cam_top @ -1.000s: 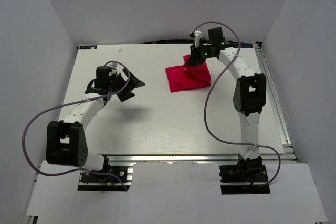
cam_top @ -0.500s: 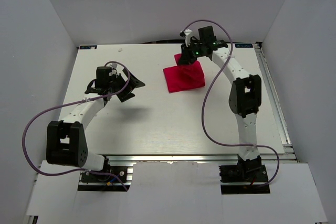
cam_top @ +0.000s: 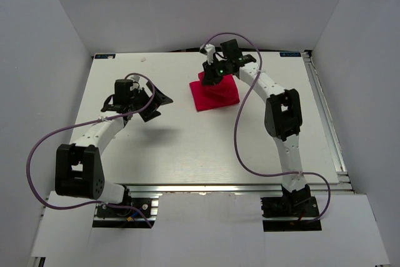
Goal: Fold and stack the t-shirts
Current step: Fold the long partially folded tshirt into a neat square
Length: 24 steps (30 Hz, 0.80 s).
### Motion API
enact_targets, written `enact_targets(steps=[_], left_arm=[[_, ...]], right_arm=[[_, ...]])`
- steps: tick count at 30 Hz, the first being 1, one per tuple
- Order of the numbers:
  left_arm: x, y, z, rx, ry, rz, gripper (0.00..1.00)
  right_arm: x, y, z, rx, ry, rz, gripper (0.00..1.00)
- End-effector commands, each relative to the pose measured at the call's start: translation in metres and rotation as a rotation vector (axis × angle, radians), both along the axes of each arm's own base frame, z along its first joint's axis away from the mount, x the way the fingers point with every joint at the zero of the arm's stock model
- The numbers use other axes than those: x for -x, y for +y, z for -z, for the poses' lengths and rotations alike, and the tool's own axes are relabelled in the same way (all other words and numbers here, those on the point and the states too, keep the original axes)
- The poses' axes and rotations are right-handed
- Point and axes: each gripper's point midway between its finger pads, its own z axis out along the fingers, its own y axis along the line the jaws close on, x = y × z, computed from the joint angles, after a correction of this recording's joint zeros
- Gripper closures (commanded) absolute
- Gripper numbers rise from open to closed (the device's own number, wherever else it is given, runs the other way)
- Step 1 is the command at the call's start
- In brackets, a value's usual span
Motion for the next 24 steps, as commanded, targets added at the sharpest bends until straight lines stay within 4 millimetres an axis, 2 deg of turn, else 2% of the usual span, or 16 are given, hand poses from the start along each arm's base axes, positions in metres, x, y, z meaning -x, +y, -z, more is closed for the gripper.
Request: enact_targets(steps=[1, 4, 11, 13, 15, 16, 17, 19, 20, 23, 24], left_arm=[[0.005, -0.002, -0.008, 0.014, -0.03, 0.02, 0.02], [0.006, -0.001, -0.007, 0.01, -0.026, 0.021, 0.02], [0.003, -0.001, -0.011, 0.006, -0.027, 0.024, 0.02], [0.003, -0.001, -0.011, 0.002, -0.028, 0.023, 0.02], [0.004, 0.0, -0.012, -0.003, -0.03, 0.021, 0.02], [0.005, 0.0, -0.013, -0.004, -0.03, 0.02, 0.02], [0.006, 0.001, -0.013, -0.006, -0.03, 0.018, 0.02], [0.007, 0.001, -0.012, -0.008, -0.031, 0.018, 0.02], [0.007, 0.001, -0.012, -0.006, -0.029, 0.014, 0.02], [0.006, 0.001, -0.013, -0.008, -0.031, 0.013, 0.02], [0.005, 0.001, -0.014, -0.007, -0.035, 0.013, 0.02]], right_arm=[[-0.005, 0.006, 0.008, 0.011, -0.024, 0.006, 0.84], [0.003, 0.013, 0.015, 0.018, -0.007, -0.012, 0.77], [0.017, 0.032, 0.031, 0.016, 0.037, -0.037, 0.46], [0.016, 0.037, 0.027, 0.001, 0.045, -0.043, 0.44], [0.024, 0.042, 0.025, -0.024, 0.085, -0.066, 0.42], [0.026, 0.044, 0.02, -0.037, 0.088, -0.075, 0.42], [0.03, 0.048, 0.006, -0.075, 0.081, -0.102, 0.42], [0.036, 0.051, -0.01, -0.116, 0.084, -0.124, 0.41], [0.041, 0.055, -0.028, -0.155, 0.072, -0.152, 0.4], [0.046, 0.056, -0.06, -0.221, 0.055, -0.174, 0.39], [0.04, 0.054, -0.07, -0.249, 0.034, -0.166, 0.38]])
